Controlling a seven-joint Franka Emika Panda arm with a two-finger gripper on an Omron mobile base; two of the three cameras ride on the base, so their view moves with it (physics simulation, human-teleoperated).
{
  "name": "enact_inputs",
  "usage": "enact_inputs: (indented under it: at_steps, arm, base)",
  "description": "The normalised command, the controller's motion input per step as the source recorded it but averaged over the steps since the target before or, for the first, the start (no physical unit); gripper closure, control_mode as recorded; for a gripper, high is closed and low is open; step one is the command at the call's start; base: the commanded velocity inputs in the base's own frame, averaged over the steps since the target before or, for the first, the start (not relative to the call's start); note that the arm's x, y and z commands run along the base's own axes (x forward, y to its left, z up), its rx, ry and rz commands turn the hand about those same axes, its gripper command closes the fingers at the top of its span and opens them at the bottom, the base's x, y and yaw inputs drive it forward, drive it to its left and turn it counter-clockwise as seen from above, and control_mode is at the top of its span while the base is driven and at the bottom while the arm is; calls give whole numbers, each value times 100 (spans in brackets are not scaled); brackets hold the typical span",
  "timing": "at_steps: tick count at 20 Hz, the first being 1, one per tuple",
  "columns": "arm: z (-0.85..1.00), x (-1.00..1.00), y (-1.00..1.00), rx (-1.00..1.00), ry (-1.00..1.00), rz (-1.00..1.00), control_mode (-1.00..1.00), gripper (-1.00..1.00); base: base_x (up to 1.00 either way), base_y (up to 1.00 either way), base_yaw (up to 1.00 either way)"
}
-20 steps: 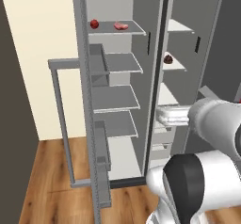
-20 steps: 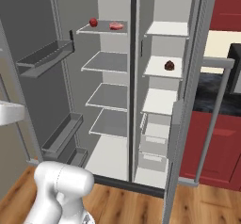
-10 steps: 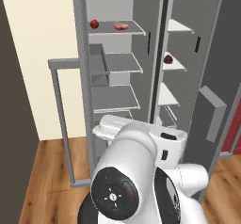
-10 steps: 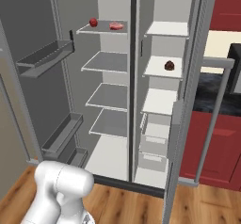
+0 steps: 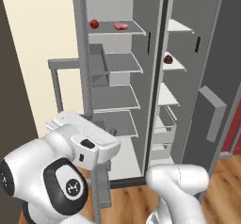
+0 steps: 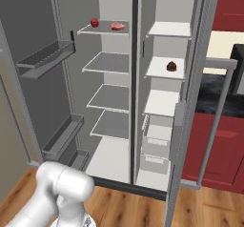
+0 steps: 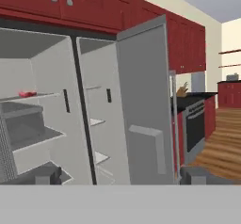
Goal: Pick up the frozen steak from the freezer, place it on any shelf in the fridge, and close the fridge and freezer doors when done.
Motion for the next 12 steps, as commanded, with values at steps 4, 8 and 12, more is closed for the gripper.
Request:
enact_inputs:
  at_steps: [4,8,12]
  arm:
    - [-25,66,74,0,-4,-27,-100,-100]
    - [-37,68,51,0,-1,-19,-100,-100]
    - [-44,66,3,0,0,-6,-100,-100]
  base:
    - [0,0,0]
    - [0,0,0]
    - [0,0,0]
